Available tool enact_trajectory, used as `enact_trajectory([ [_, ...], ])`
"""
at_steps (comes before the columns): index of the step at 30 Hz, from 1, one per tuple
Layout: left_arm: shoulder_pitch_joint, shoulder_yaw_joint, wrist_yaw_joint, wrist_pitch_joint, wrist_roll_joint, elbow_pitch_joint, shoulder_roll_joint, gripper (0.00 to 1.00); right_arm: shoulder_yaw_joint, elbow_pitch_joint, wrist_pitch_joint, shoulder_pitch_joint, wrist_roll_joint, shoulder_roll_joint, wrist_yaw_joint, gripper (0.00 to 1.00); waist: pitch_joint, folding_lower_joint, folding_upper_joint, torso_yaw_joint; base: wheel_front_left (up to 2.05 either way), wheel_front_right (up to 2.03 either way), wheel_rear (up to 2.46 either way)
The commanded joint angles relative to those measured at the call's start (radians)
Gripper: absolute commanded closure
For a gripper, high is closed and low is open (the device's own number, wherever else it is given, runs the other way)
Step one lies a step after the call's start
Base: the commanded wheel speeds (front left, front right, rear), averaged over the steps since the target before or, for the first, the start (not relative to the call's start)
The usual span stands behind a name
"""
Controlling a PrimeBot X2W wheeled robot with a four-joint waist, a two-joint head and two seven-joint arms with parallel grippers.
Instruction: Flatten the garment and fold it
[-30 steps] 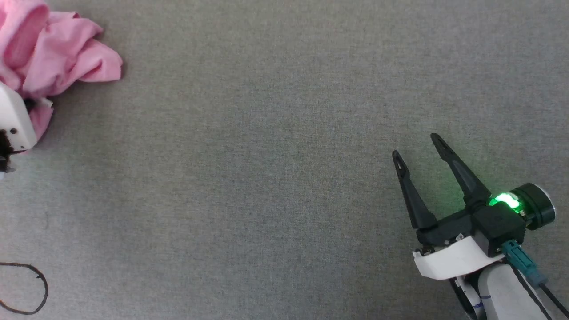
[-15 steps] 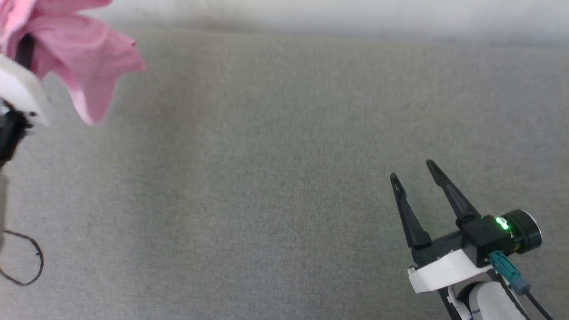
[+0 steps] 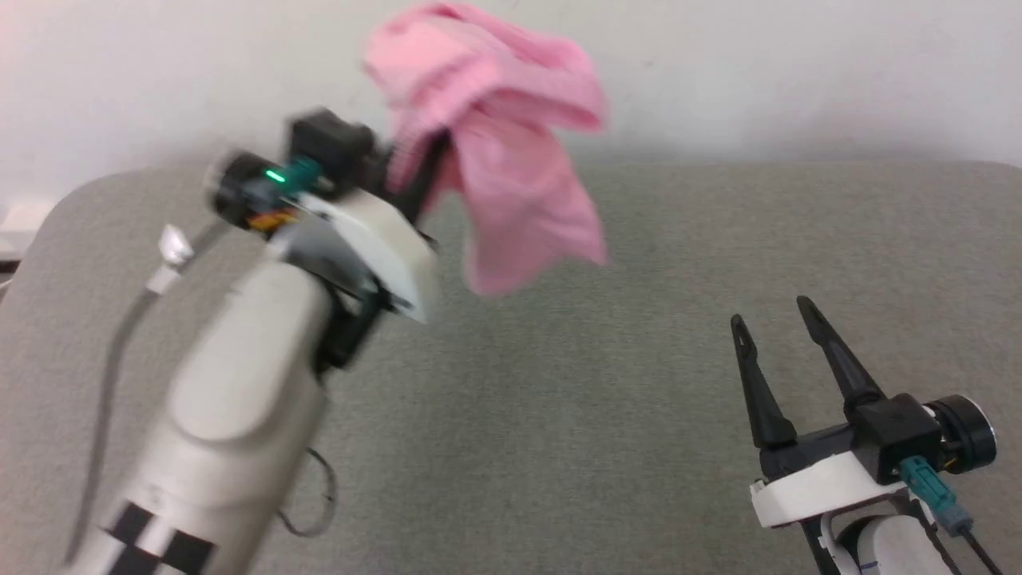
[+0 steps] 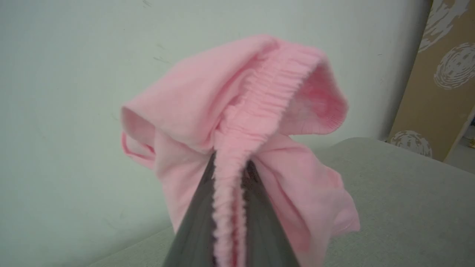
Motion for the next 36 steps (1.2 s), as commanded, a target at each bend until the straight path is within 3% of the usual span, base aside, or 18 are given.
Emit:
enact_trajectory([
  [1,0.031,-0.016,0.011,-0.012,0.002,-0.012,-0.034,1.00,-0.004,-0.006,-0.004,0.007,-0.004,0.003,-0.001,0.00,-0.005,0.0002,0.0000,-0.076,0.00,0.00,0.00],
  [6,0.112,-0.117,0.009,-0.047,0.016,0.039,-0.137,1.00,-0.008,-0.006,-0.005,0.000,-0.001,0.006,-0.001,0.00,0.030,0.0002,0.0000,-0.153,0.00,0.00,0.00],
  [9,0.152,-0.185,0.000,-0.071,0.039,0.120,-0.170,1.00,-0.015,0.002,-0.005,-0.005,0.001,0.007,-0.001,0.00,0.049,0.0002,0.0000,-0.189,0.00,0.00,0.00],
  [10,0.163,-0.211,-0.006,-0.070,0.040,0.153,-0.177,0.77,-0.017,0.004,-0.005,-0.008,0.002,0.007,-0.001,0.00,0.054,0.0002,0.0000,-0.198,0.00,0.00,0.00],
  [11,0.173,-0.232,-0.011,-0.063,0.038,0.188,-0.178,0.00,-0.018,0.007,-0.005,-0.010,0.003,0.007,-0.001,0.00,0.057,0.0002,0.0000,-0.206,0.00,0.00,0.00],
  [15,0.178,-0.295,-0.019,-0.104,0.062,0.273,-0.168,0.00,-0.024,0.013,-0.005,-0.013,0.016,0.007,-0.001,0.00,0.061,0.0002,0.0000,-0.214,0.00,0.00,0.00],
  [22,0.187,-0.275,-0.005,-0.221,0.045,0.303,-0.160,0.00,-0.045,0.035,-0.005,0.021,0.023,0.007,-0.001,0.00,0.004,0.0002,0.0000,-0.149,0.00,0.00,0.00],
  [28,0.233,-0.173,0.069,-0.278,0.010,0.211,-0.113,0.00,-0.065,0.056,-0.005,0.053,0.013,0.007,-0.001,0.00,-0.061,0.0002,0.0000,-0.078,0.00,0.00,0.00],
  [36,0.472,0.073,0.199,-0.286,-0.060,-0.021,-0.028,0.00,-0.064,0.073,0.002,0.095,0.025,0.008,-0.001,0.00,-0.115,0.0002,0.0000,-0.030,0.00,0.00,0.00],
])
